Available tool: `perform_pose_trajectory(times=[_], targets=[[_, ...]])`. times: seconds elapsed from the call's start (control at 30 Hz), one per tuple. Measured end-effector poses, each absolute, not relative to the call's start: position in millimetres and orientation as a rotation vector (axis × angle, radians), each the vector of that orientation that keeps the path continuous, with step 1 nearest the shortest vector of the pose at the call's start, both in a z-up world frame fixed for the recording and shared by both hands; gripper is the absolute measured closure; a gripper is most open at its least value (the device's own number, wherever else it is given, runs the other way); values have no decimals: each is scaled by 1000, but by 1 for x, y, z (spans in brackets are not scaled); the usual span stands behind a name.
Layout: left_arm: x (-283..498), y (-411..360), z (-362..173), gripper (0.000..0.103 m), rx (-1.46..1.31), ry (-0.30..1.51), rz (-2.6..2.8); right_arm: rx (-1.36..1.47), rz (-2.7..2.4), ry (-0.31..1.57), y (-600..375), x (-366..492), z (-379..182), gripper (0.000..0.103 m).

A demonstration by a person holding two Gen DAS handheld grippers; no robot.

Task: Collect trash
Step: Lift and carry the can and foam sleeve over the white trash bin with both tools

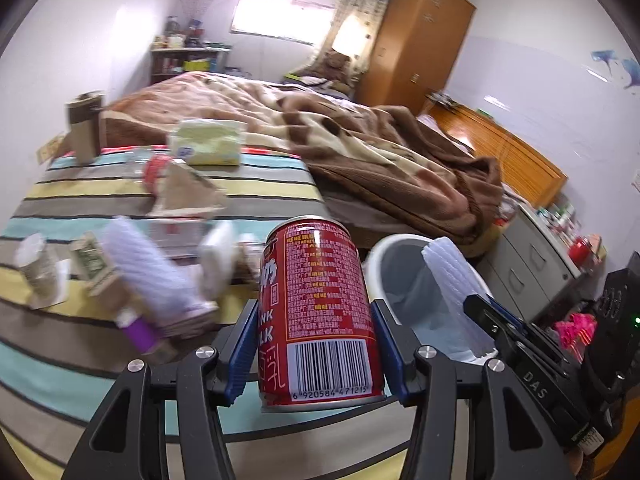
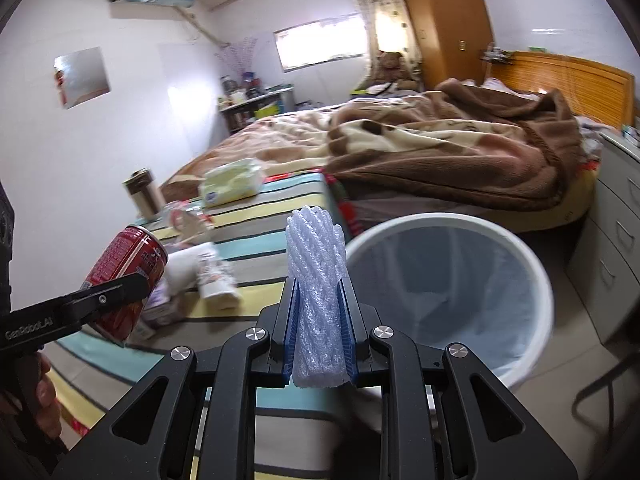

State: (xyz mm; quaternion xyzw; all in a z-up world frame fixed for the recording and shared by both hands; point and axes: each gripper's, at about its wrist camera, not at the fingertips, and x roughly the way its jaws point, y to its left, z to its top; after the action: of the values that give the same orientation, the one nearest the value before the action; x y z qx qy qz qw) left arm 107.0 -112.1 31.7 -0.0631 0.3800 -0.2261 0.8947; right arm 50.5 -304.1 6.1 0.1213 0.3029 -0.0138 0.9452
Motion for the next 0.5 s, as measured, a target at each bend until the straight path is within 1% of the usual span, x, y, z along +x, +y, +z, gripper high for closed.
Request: perform_pose_trajectory(times=[0.23, 0.5], targets=[[112, -173, 23, 48, -77, 820, -563, 270, -104, 647, -340, 53, -4, 83], [122, -225, 9, 48, -29, 858, -616, 270, -150, 683, -364, 58, -16, 83]])
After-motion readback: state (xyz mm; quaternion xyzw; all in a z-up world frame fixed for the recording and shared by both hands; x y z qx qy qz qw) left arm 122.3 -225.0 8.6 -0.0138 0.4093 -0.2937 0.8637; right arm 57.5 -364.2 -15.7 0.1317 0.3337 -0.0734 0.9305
